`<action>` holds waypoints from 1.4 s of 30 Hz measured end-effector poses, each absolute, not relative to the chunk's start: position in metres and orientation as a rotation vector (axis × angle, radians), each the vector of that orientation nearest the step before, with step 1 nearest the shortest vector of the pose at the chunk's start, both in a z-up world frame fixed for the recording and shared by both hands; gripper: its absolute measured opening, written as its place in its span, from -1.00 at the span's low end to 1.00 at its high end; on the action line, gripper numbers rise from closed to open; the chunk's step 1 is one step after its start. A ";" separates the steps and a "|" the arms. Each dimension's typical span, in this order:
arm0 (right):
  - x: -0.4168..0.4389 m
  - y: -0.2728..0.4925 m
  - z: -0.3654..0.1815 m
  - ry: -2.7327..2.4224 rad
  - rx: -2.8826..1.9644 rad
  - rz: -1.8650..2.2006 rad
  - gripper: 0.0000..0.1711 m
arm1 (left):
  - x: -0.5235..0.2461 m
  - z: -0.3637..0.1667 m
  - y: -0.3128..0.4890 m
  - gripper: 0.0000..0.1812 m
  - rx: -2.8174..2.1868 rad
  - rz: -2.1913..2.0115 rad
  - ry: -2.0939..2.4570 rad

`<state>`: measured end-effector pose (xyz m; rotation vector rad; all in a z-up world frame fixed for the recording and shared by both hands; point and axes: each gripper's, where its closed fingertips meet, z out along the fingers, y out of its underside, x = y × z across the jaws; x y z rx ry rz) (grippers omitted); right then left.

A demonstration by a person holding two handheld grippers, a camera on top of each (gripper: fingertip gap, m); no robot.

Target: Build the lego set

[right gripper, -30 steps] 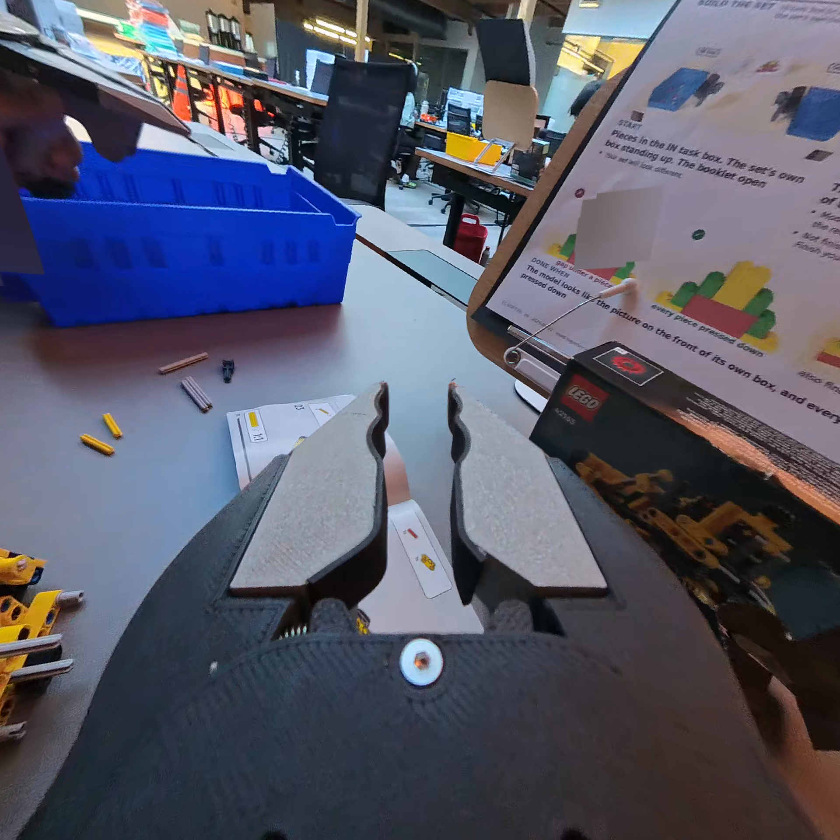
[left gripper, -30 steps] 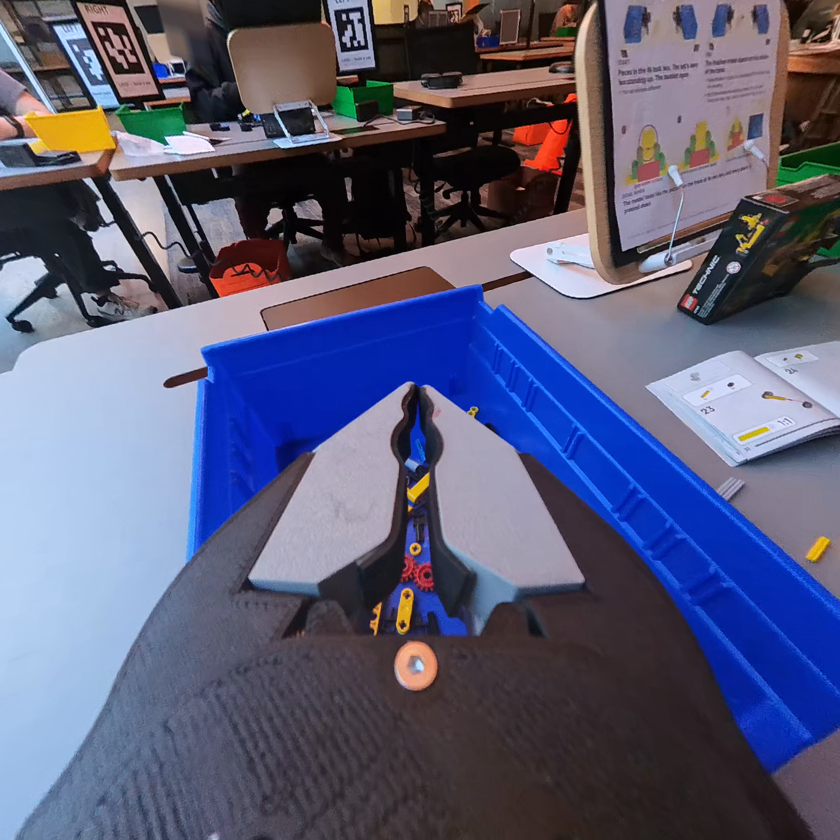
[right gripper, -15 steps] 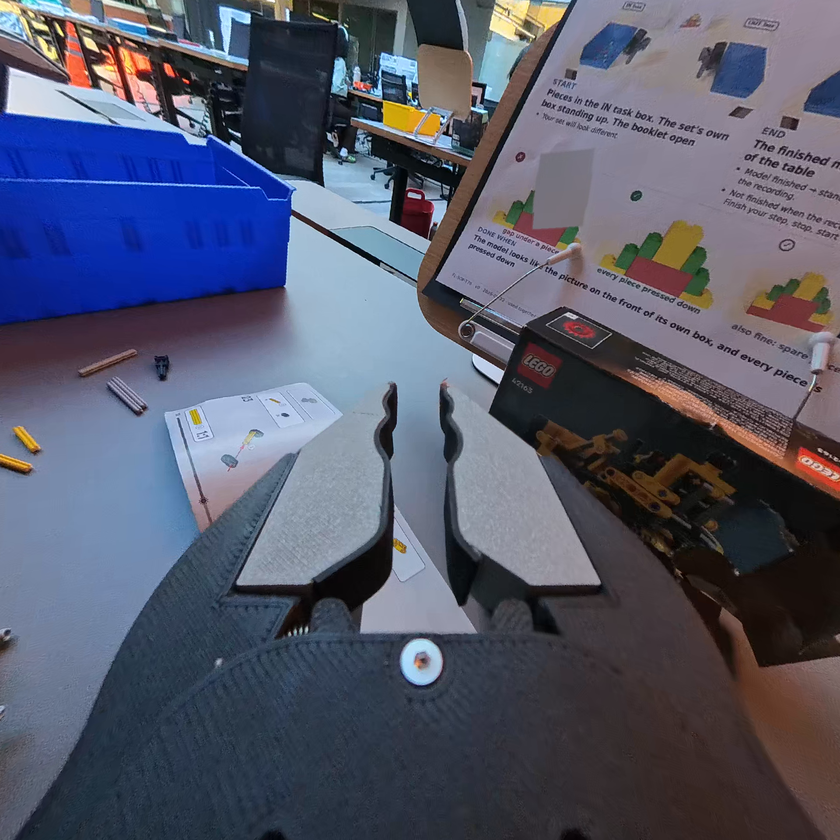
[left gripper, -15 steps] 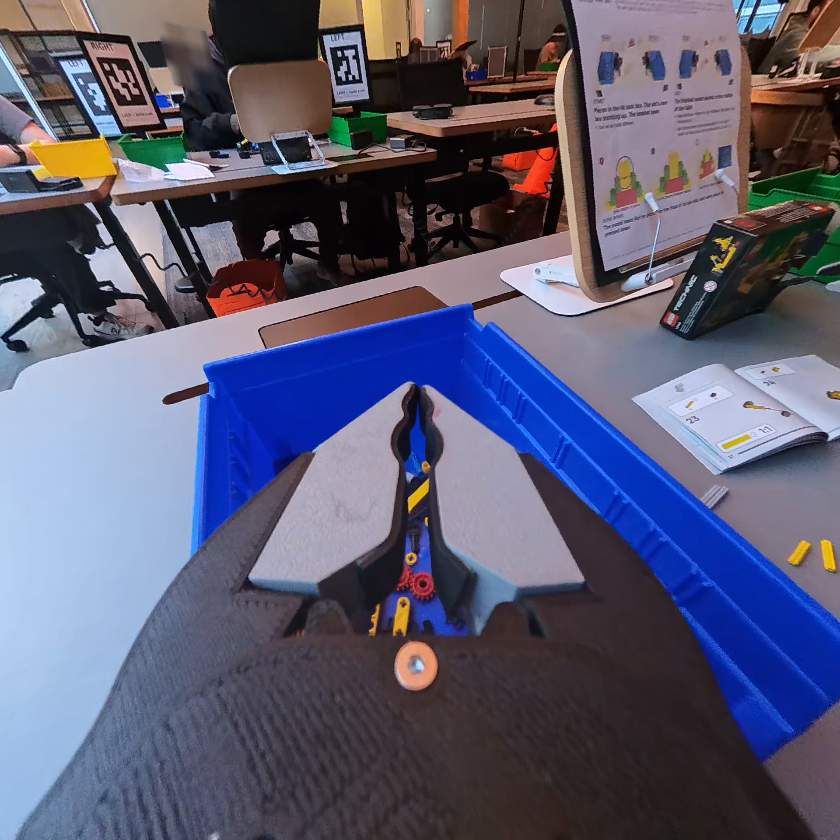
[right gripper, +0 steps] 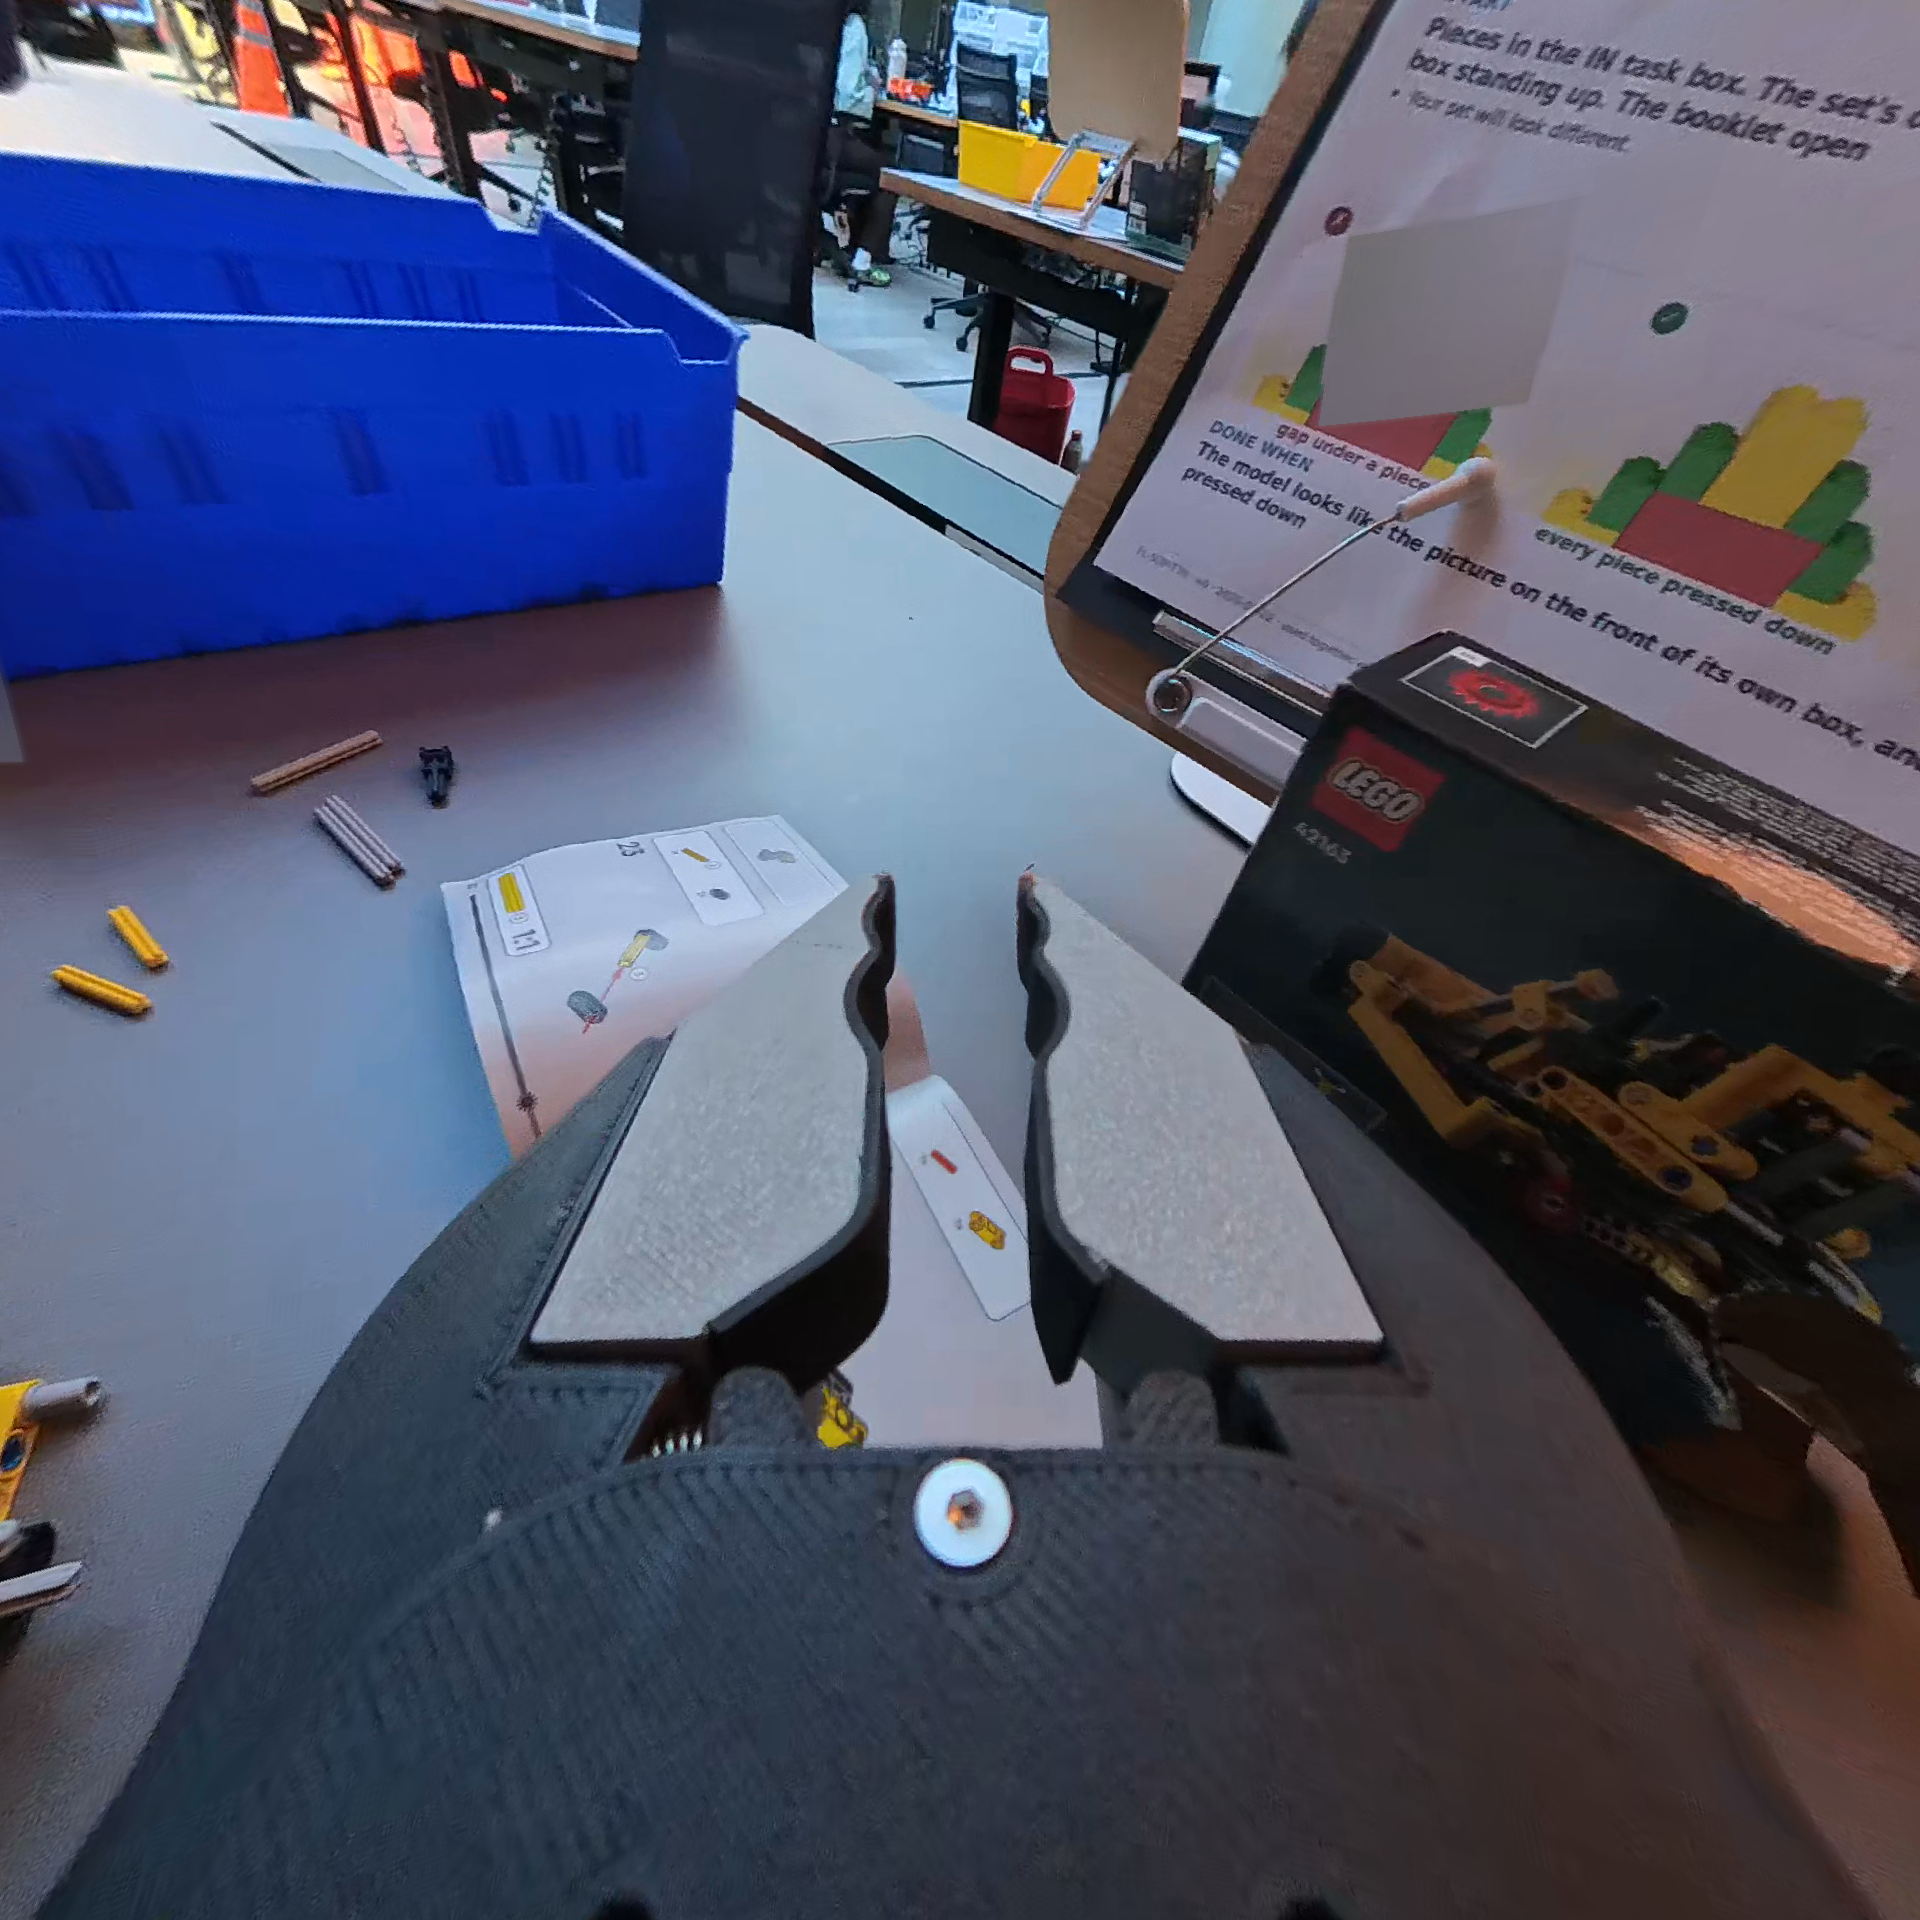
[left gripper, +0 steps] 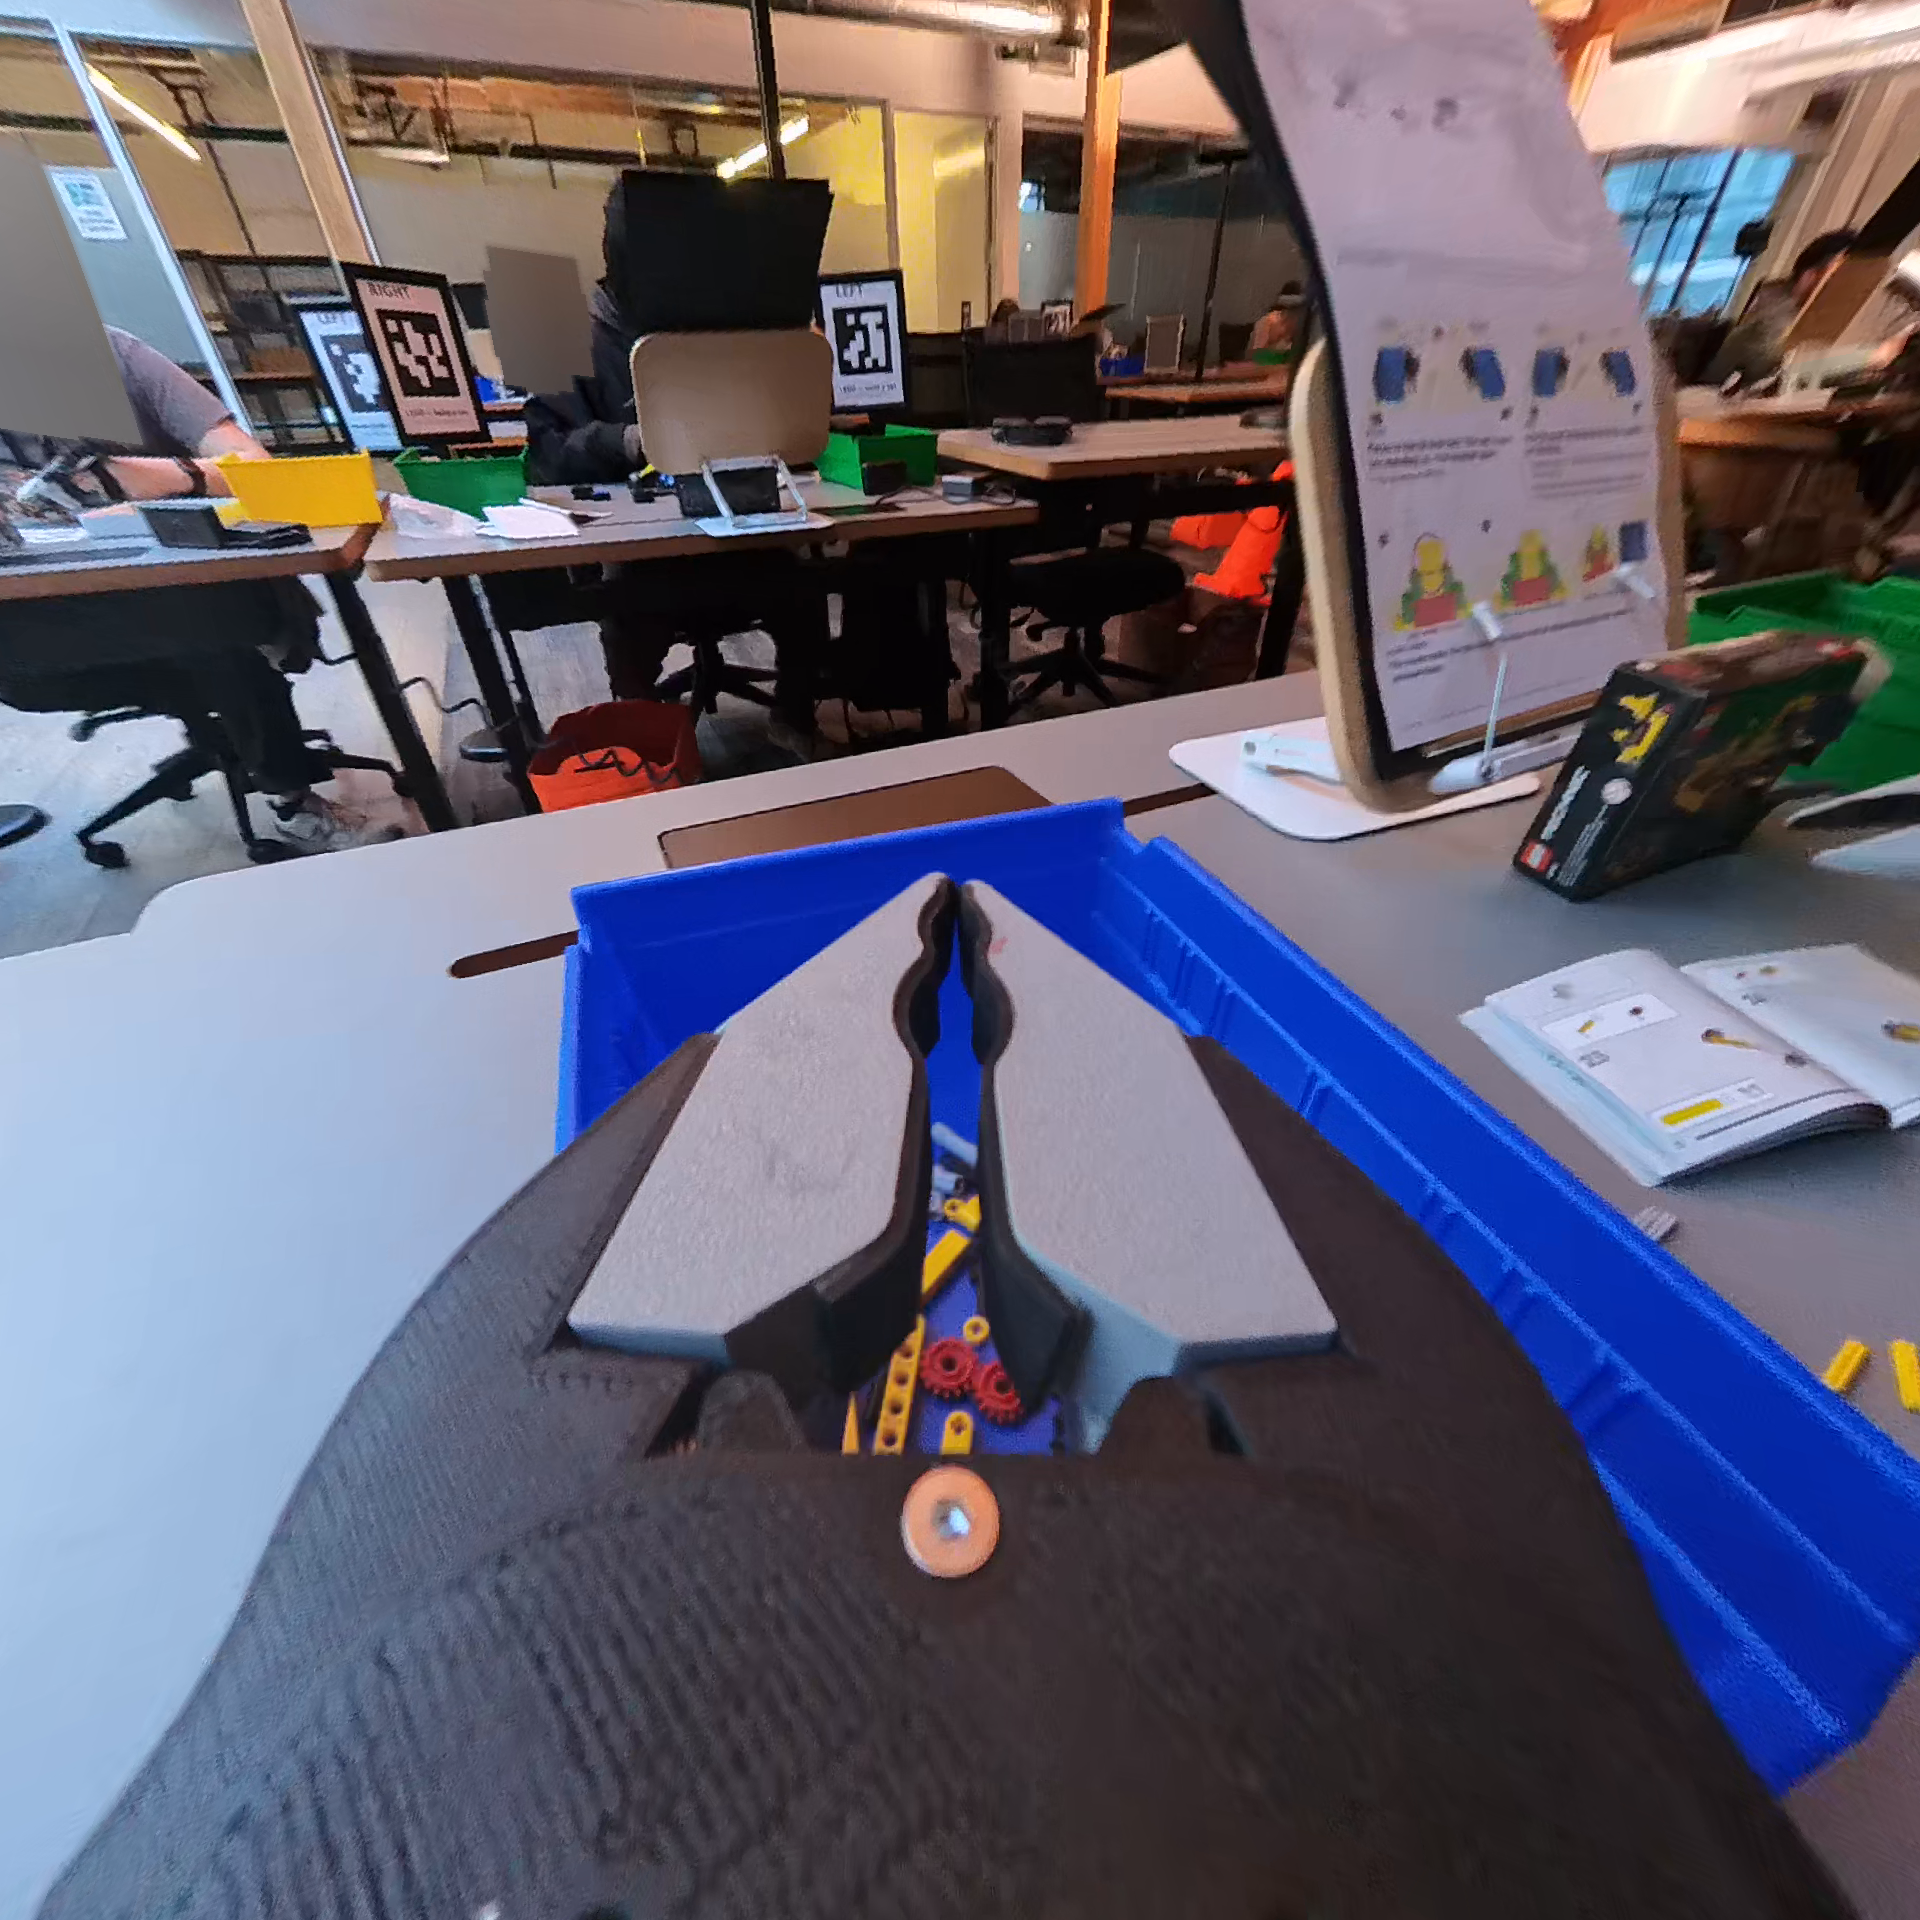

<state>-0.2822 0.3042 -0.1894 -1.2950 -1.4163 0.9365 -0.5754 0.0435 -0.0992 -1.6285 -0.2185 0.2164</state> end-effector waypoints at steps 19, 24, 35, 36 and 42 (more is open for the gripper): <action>-0.281 0.299 -0.185 -1.447 -1.192 0.870 -0.81 | -0.564 -0.099 0.042 -1.00 -1.557 0.151 -0.230; -0.281 0.286 -0.181 -1.454 -1.167 0.915 -0.81 | -0.561 -0.082 0.033 -1.00 -1.500 0.189 -0.216; -0.280 0.296 -0.188 -1.435 -1.228 0.894 -0.80 | -0.571 -0.091 0.029 -1.00 -1.524 0.242 -0.253; -0.280 0.299 -0.188 -1.435 -1.220 0.868 -0.80 | -0.571 -0.091 0.029 -1.00 -1.527 0.244 -0.252; -0.280 0.319 -0.193 -1.389 -1.265 0.793 -0.82 | -0.571 -0.081 0.021 -1.00 -1.497 0.239 -0.239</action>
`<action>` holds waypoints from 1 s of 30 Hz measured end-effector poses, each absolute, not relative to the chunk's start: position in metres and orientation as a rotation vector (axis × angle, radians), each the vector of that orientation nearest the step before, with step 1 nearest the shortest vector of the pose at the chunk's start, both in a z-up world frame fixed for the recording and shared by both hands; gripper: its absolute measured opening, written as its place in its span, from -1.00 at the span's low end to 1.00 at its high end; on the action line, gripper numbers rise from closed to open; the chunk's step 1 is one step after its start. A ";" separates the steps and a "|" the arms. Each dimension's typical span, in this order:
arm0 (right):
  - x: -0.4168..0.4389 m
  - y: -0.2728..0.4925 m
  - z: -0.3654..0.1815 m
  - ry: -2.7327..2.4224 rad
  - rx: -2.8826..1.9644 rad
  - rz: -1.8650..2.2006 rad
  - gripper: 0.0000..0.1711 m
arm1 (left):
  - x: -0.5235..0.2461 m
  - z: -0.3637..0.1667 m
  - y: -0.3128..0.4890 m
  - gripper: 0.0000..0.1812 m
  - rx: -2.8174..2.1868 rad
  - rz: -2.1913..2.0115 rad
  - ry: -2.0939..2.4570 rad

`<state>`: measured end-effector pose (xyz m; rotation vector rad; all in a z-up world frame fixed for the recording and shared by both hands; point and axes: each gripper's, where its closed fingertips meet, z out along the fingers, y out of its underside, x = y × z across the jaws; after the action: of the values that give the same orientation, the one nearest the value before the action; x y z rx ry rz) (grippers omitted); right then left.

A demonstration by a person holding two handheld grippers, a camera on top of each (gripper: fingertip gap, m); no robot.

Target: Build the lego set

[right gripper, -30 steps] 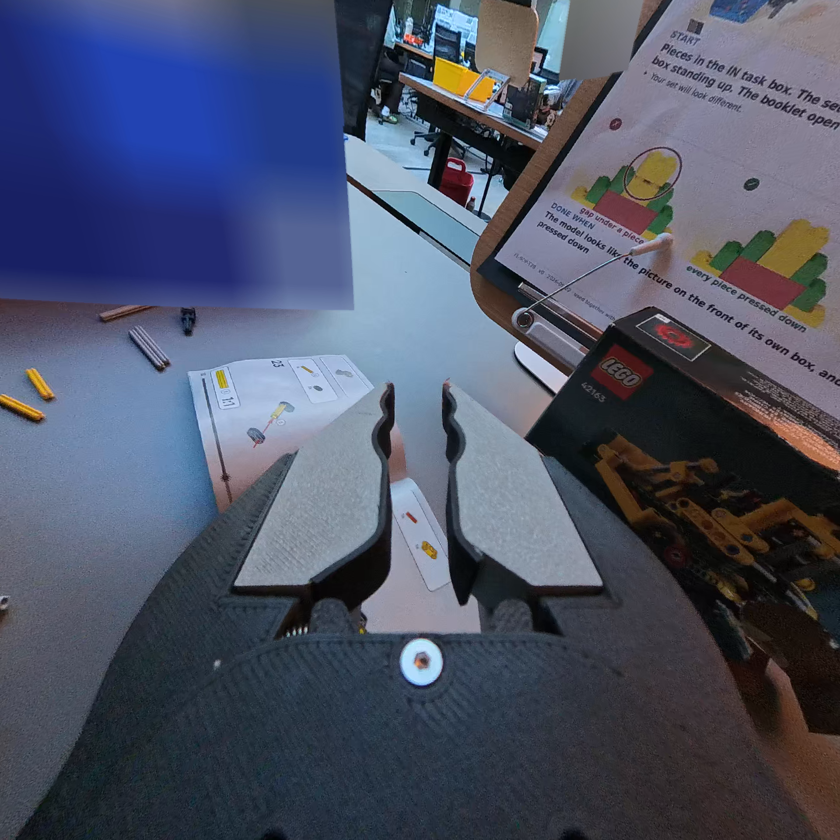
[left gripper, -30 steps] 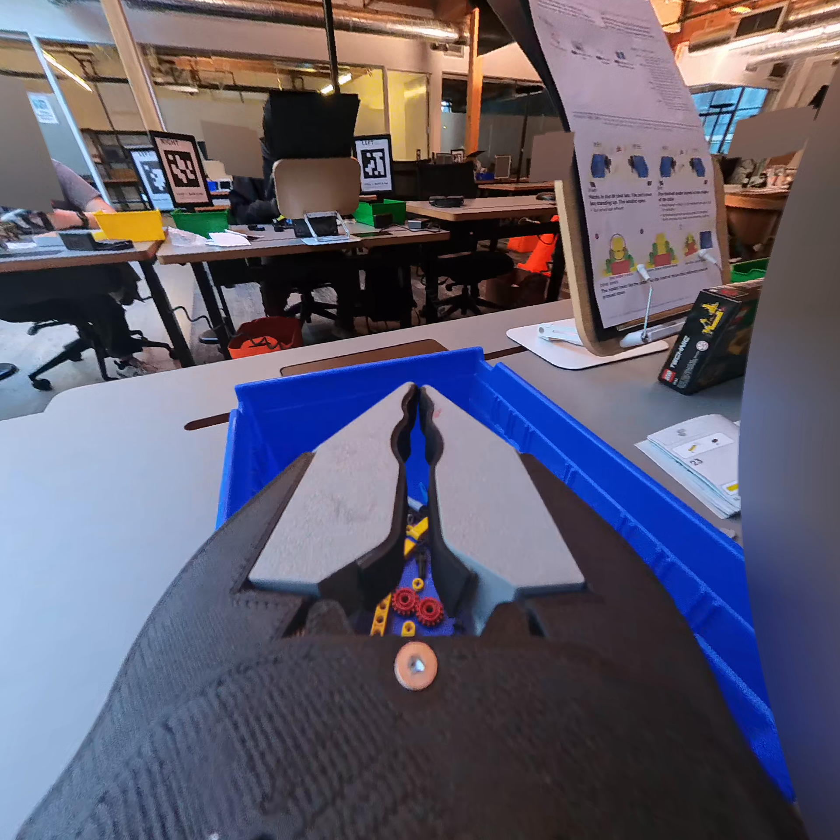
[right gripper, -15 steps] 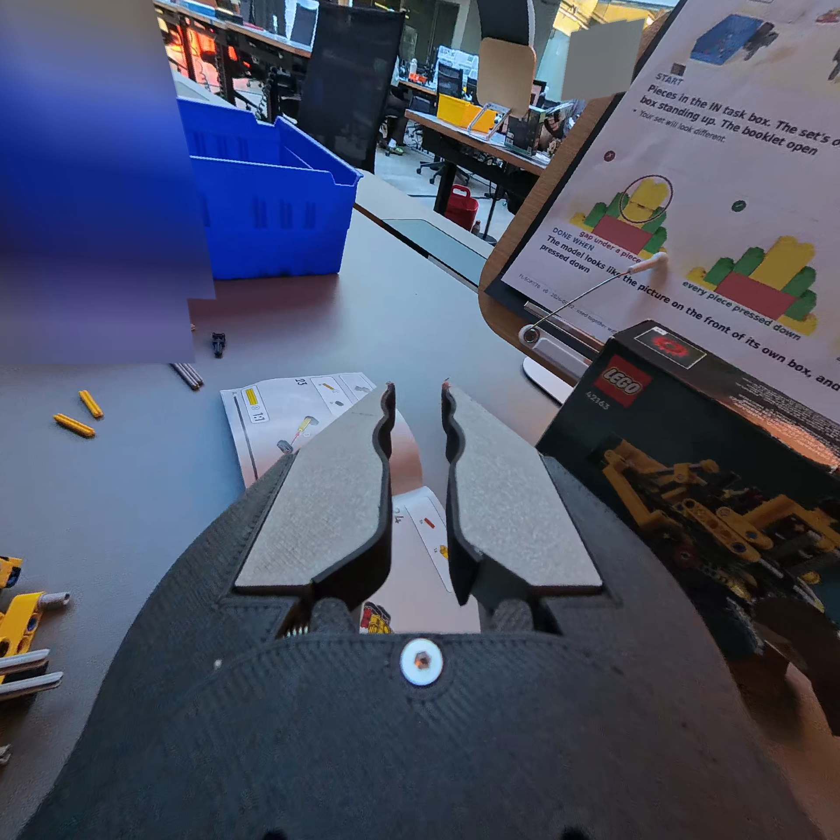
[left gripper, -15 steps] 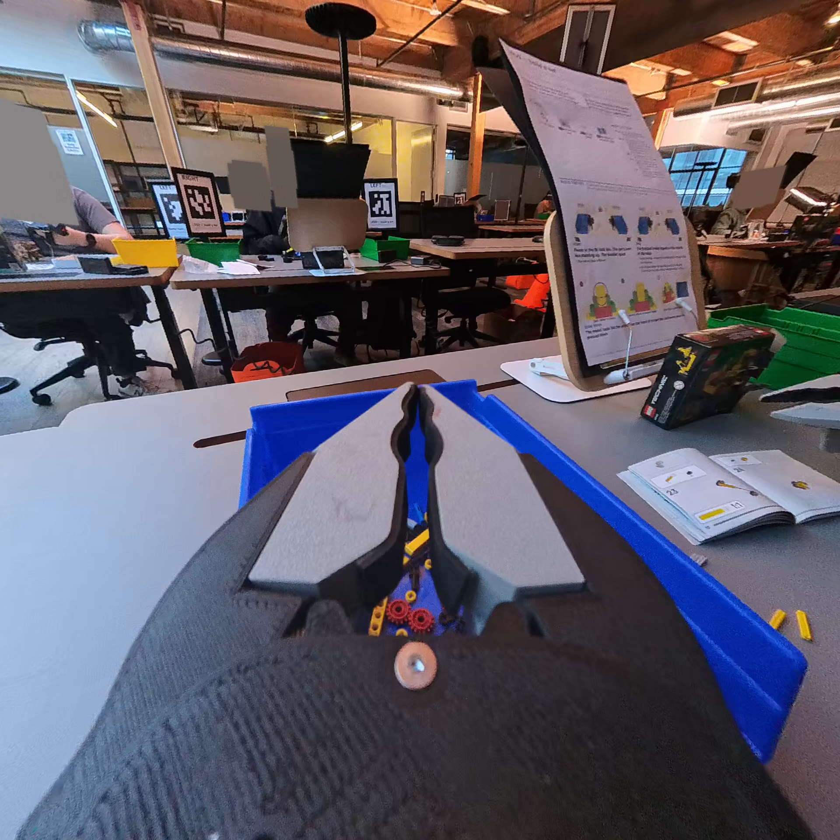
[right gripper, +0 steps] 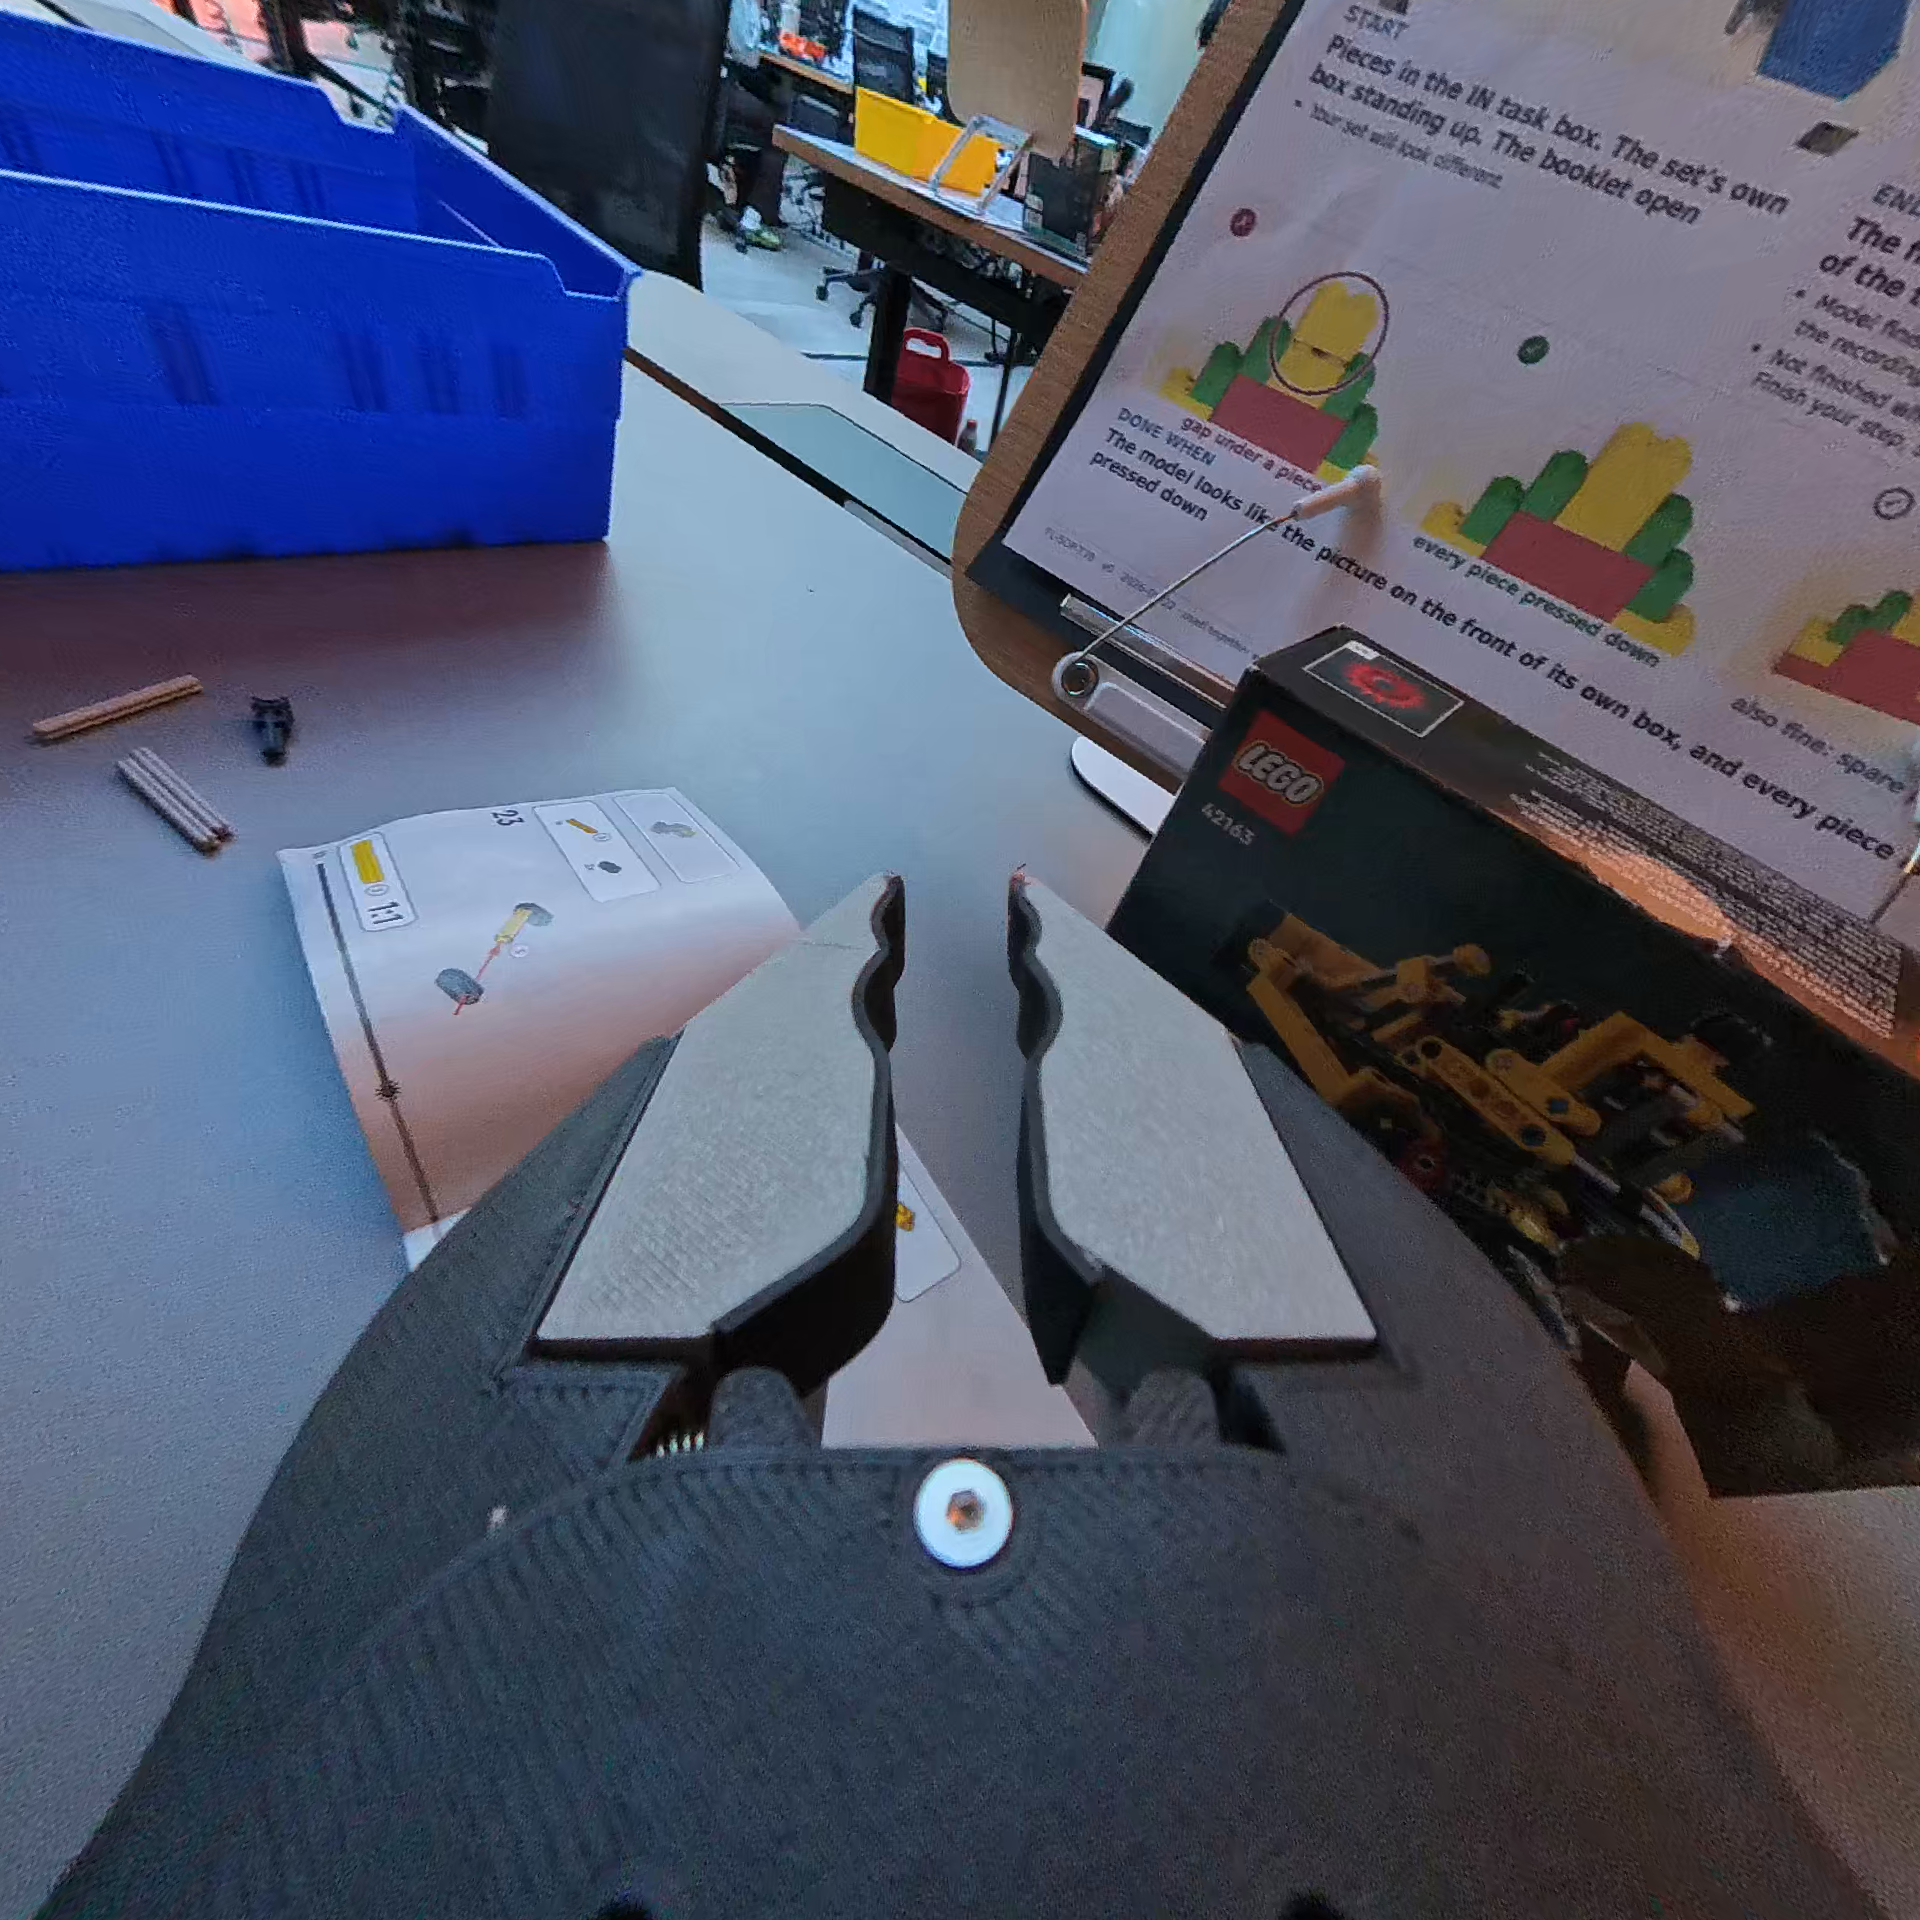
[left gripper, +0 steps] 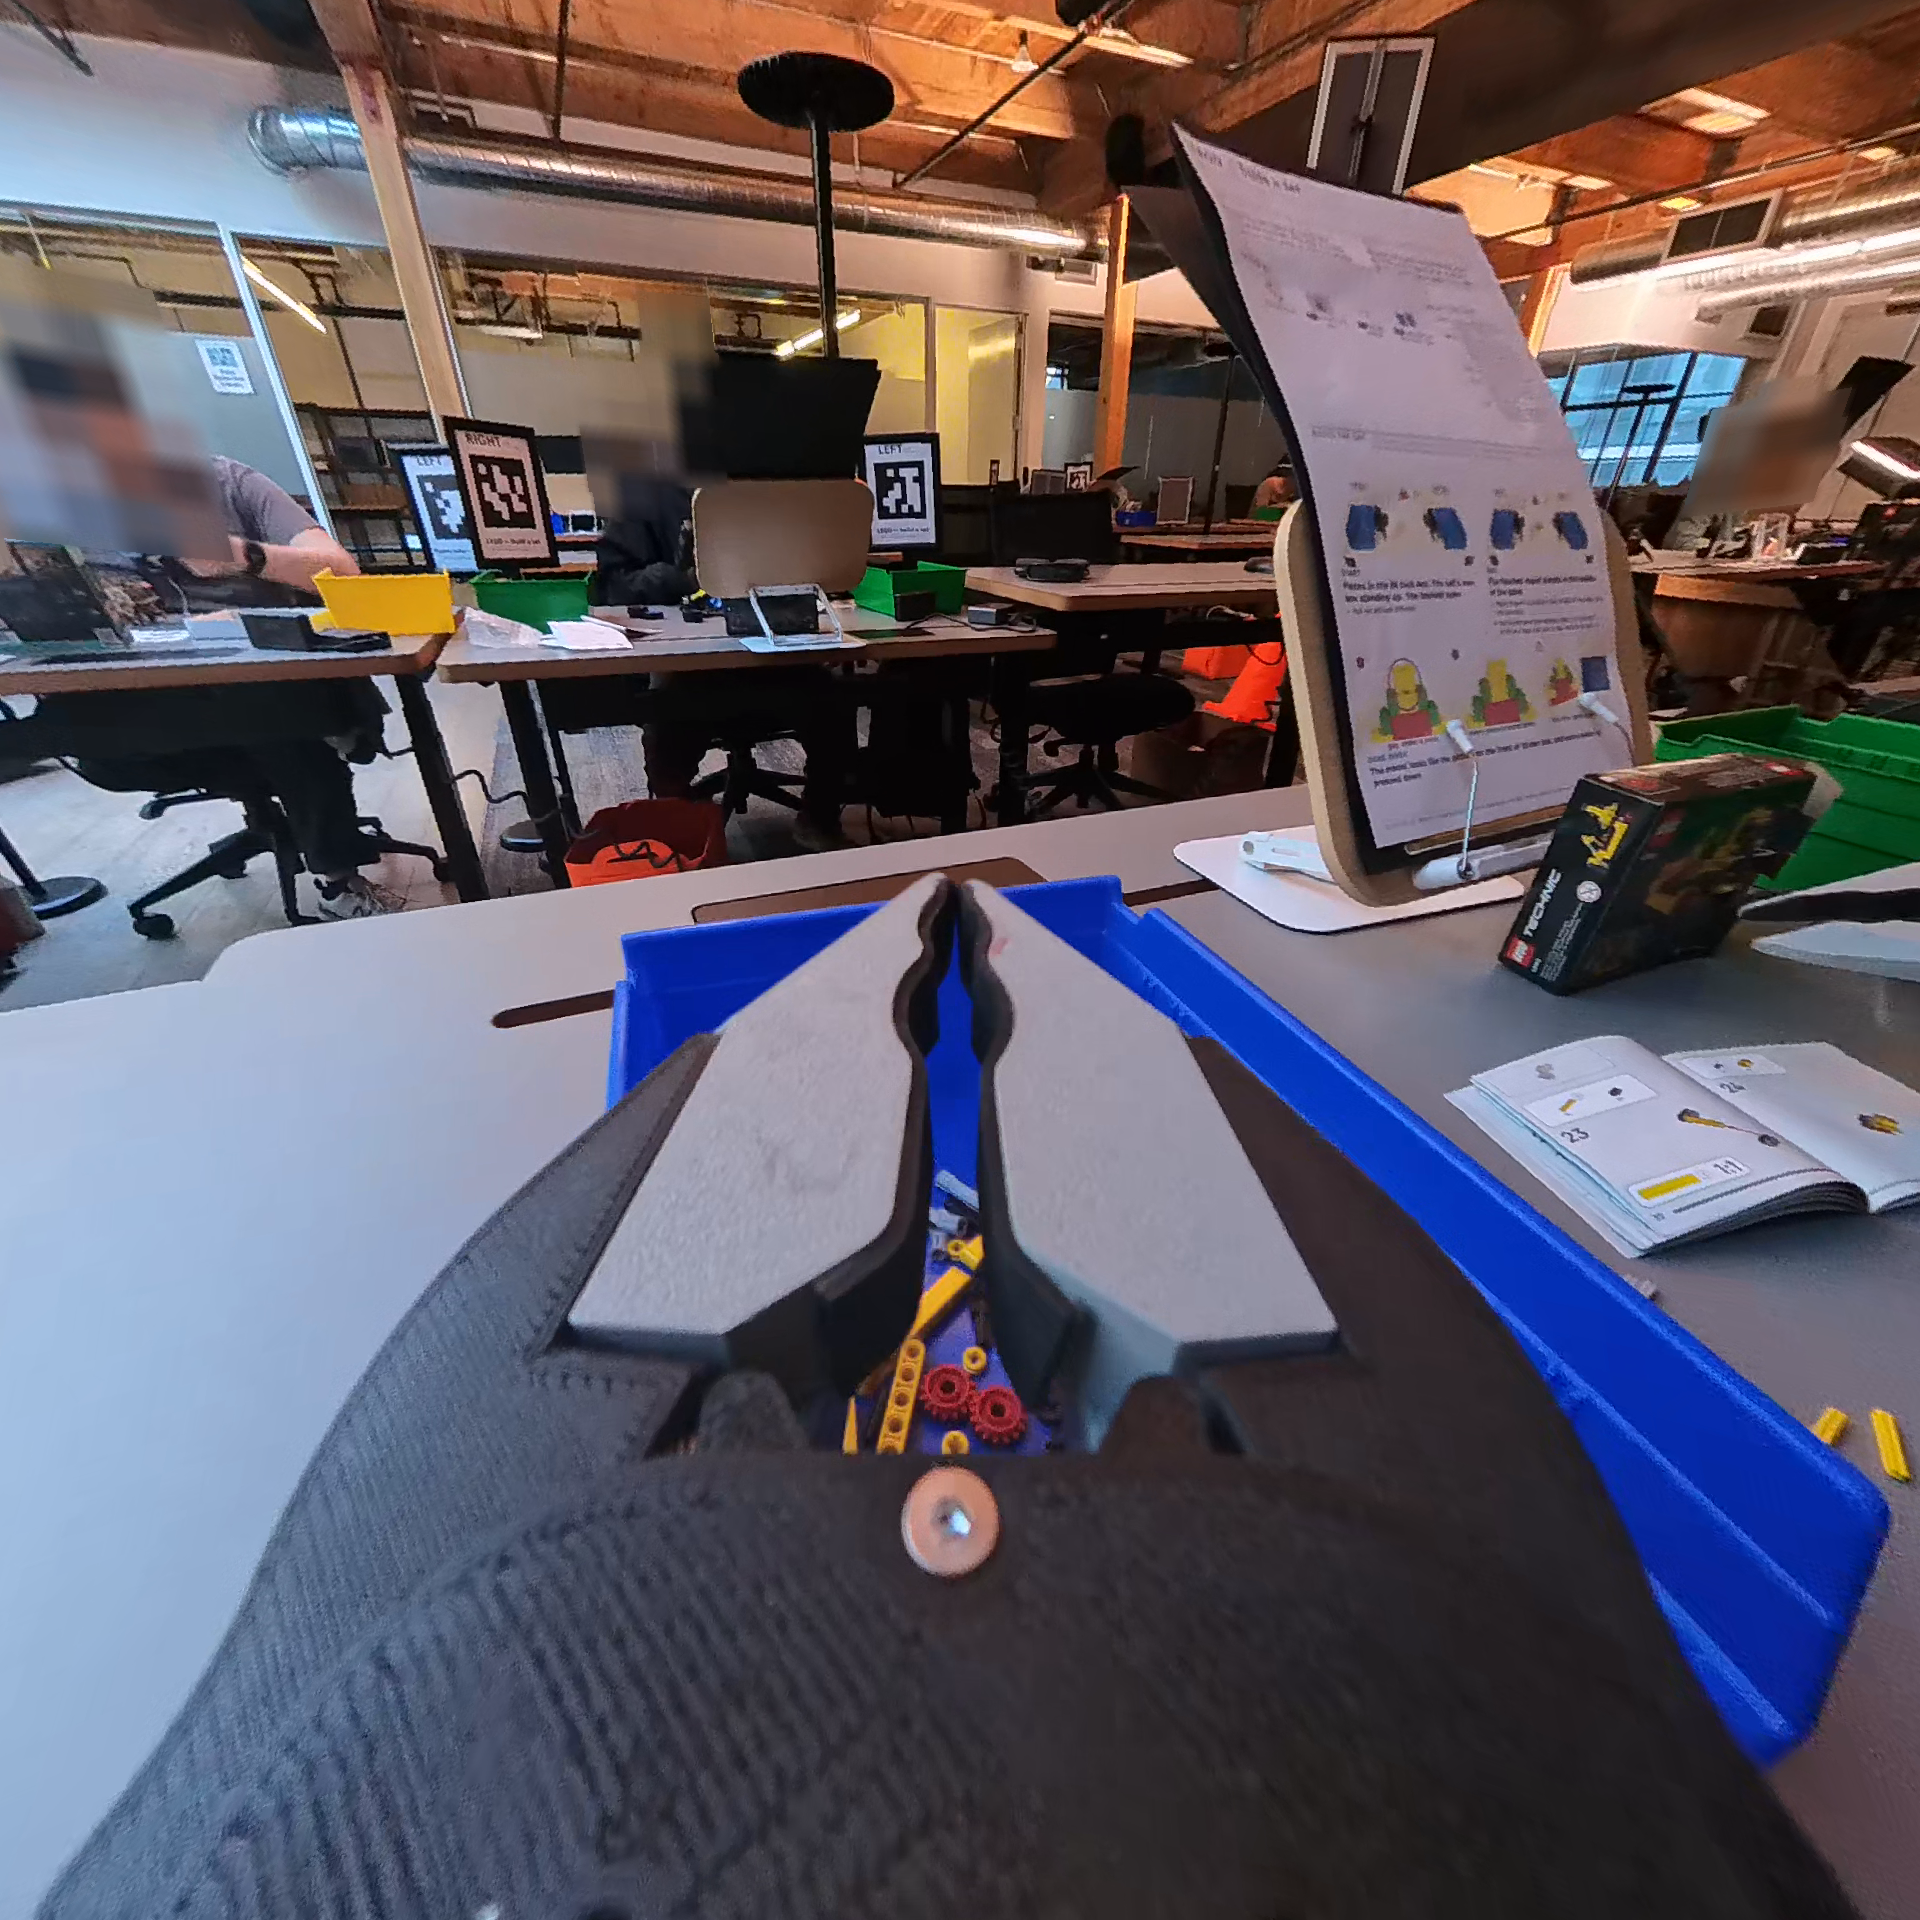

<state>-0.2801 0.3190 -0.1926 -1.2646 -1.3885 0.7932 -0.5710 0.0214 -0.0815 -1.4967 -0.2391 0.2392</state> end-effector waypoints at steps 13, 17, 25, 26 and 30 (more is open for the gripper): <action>-0.288 0.304 -0.194 -1.413 -1.254 0.875 -0.82 | -0.571 -0.088 0.023 -1.00 -1.520 0.225 -0.210; -0.289 0.300 -0.194 -1.421 -1.244 0.885 -0.83 | -0.568 -0.094 0.029 -1.00 -1.555 0.233 -0.191; -0.290 0.309 -0.197 -1.407 -1.274 0.835 -0.83 | -0.558 -0.098 0.030 -1.00 -1.597 0.180 -0.161; -0.290 0.312 -0.198 -1.401 -1.279 0.817 -0.83 | -0.556 -0.099 0.031 -1.00 -1.606 0.180 -0.152; -0.290 0.320 -0.200 -1.393 -1.286 0.736 -0.85 | -0.549 -0.102 0.035 -1.00 -1.630 0.185 -0.115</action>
<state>-0.2904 0.3200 -0.2004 -1.2855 -1.3926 0.7362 -0.5486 0.0349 -0.1023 -1.6296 -0.1149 0.1848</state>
